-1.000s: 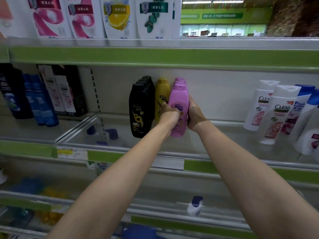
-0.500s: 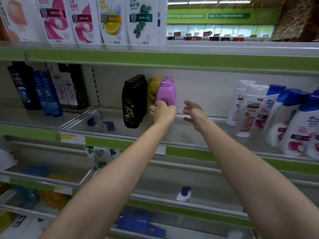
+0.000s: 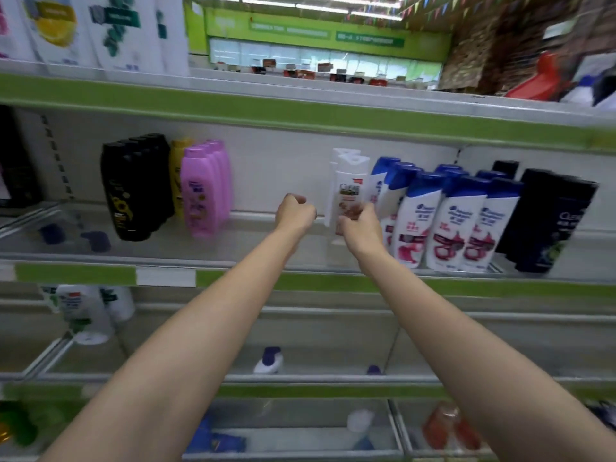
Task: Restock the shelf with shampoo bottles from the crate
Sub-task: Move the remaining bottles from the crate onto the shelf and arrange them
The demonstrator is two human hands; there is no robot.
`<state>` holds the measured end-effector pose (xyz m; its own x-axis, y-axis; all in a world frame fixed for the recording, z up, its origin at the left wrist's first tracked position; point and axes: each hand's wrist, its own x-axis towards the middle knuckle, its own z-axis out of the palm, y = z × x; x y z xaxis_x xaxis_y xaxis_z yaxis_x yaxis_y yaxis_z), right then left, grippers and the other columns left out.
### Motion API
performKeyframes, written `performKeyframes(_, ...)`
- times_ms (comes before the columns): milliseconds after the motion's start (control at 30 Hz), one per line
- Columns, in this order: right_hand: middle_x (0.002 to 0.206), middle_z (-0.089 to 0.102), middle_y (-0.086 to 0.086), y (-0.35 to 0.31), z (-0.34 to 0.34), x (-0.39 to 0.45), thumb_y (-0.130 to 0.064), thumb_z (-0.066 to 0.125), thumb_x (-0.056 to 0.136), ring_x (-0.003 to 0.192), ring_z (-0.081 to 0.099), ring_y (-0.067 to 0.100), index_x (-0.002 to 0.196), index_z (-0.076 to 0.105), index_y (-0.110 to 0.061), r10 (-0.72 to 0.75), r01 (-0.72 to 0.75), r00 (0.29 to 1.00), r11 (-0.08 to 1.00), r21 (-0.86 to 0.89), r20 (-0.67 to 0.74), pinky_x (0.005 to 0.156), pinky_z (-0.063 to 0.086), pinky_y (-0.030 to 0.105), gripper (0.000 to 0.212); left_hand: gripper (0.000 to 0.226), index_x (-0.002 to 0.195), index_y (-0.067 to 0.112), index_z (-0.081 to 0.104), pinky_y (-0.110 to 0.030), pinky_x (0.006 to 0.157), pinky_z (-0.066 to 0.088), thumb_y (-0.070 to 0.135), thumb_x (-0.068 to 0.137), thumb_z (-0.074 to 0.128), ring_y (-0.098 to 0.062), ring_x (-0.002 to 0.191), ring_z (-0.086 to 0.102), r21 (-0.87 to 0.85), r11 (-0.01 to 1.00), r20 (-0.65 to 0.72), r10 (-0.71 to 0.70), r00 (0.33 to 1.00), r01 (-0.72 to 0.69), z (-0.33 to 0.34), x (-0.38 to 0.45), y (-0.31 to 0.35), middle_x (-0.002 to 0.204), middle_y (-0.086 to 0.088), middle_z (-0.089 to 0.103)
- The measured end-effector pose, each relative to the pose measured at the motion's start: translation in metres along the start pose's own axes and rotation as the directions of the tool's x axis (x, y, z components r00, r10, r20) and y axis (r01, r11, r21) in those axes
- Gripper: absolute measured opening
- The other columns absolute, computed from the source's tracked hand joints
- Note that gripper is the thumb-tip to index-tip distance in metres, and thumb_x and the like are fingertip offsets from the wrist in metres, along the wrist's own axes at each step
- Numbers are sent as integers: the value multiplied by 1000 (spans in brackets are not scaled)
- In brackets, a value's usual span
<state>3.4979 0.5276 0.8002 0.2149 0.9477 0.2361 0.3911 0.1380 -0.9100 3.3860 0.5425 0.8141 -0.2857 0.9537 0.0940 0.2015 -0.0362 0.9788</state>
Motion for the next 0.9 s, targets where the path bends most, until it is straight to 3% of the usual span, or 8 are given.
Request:
performKeyframes(133,148,28,13,13,-6,13,-14,59,87,134,35,31,143,23,-1,72,-68,997,993,-93,39,108,32,38,68,58,135,7,41,-30,102,40,4,81,60,-25,125,46,-64,998,113,-13,993,21,18,6,2,138,-11,46)
performKeyframes(367,125,59,9,24,3,48,-3,69,76,111,56,23,137,37,-9,111,-140,968,984,115,224,100,47,39,69,94,152,14,10,-40,115,29,10,80,70,-23,142,27,-39,999,378,15,926,-1,30,30,-3,159,-3,13)
performKeyframes(433,123,55,9,27,7,61,-11,72,70,113,53,23,138,37,-10,109,-156,956,975,158,272,102,43,41,76,88,152,14,9,-34,106,36,11,85,67,-22,135,36,-12,1000,409,25,912,-22,31,39,-4,153,1,24)
performKeyframes(500,127,54,11,33,12,73,-22,76,55,113,54,23,143,34,-11,91,-154,953,967,205,289,97,46,40,98,74,150,18,17,-36,96,40,11,91,60,-18,119,44,-2,1000,454,29,890,-31,32,48,-5,129,6,38)
performKeyframes(567,128,54,18,38,16,82,-7,73,66,107,56,24,140,33,-10,65,-121,965,970,211,255,82,52,32,84,63,145,26,28,-38,95,41,11,92,58,-16,113,45,7,999,496,38,868,-47,33,55,-3,118,12,39)
performKeyframes(633,126,55,21,34,18,88,7,64,77,107,57,27,137,33,-8,52,-106,969,970,218,240,78,54,34,69,57,140,31,35,-43,100,41,12,91,58,-18,118,48,31,998,527,36,849,-61,33,61,-2,119,15,47)
performKeyframes(767,123,55,15,36,25,100,3,63,83,105,55,24,146,19,-10,29,-90,961,973,214,275,86,53,38,78,56,141,26,36,-50,102,43,6,92,53,-23,124,49,29,997,510,47,859,-71,34,69,-2,139,7,48)
performKeyframes(900,138,44,17,40,40,117,-25,79,66,115,56,29,147,18,-13,24,-48,978,993,108,207,88,55,45,103,52,140,18,39,-31,79,48,7,91,54,-18,109,51,-21,997,415,82,906,-81,29,70,-3,138,1,50)
